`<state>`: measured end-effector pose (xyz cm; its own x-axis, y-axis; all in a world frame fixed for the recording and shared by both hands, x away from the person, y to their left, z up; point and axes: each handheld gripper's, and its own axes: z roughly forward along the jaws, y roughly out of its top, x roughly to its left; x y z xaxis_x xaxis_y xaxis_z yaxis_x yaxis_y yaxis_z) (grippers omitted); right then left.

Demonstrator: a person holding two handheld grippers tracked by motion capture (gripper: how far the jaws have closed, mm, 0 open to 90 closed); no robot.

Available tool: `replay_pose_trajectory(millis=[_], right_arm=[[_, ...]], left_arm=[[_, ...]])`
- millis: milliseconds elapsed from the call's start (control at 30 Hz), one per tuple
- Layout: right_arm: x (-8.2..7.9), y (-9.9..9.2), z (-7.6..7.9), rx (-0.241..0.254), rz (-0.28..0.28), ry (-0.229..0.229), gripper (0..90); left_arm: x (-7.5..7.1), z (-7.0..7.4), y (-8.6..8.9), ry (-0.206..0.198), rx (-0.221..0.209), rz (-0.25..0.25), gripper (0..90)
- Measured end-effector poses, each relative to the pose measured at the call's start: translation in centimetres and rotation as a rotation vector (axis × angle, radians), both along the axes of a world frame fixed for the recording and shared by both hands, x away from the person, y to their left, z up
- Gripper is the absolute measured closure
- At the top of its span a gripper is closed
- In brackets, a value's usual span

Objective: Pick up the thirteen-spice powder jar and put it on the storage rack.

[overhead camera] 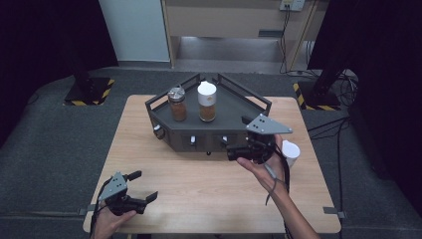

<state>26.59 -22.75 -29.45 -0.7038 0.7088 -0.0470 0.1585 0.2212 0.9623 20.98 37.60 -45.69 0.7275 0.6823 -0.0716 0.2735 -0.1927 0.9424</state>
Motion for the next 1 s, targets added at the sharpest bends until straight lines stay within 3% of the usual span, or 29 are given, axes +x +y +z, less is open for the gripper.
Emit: replay_pose_trajectory(millis=[167, 400, 767, 1000], right_arm=[[-1.2, -1.6, -1.2, 0.004, 0.000, 0.020, 3.9], [-2.5, -3.5, -2.8, -0.028, -0.013, 0.051, 4.0], [-4.0, -6.9, -6.1, -0.014, -0.006, 0.085, 4.1], [-5.2, -8.3, -7.9, -0.004, -0.029, 0.110, 4.2]], left_arm=[[0.1, -0.1, 0.1, 0.004, -0.008, 0.000, 0.6], [0.0, -0.1, 0.1, 0.005, -0.008, 0.002, 0.6], [0.0, -0.1, 0.1, 0.006, -0.013, 0.003, 0.6], [0.1, -0.2, 0.1, 0.004, -0.016, -0.002, 0.5]])
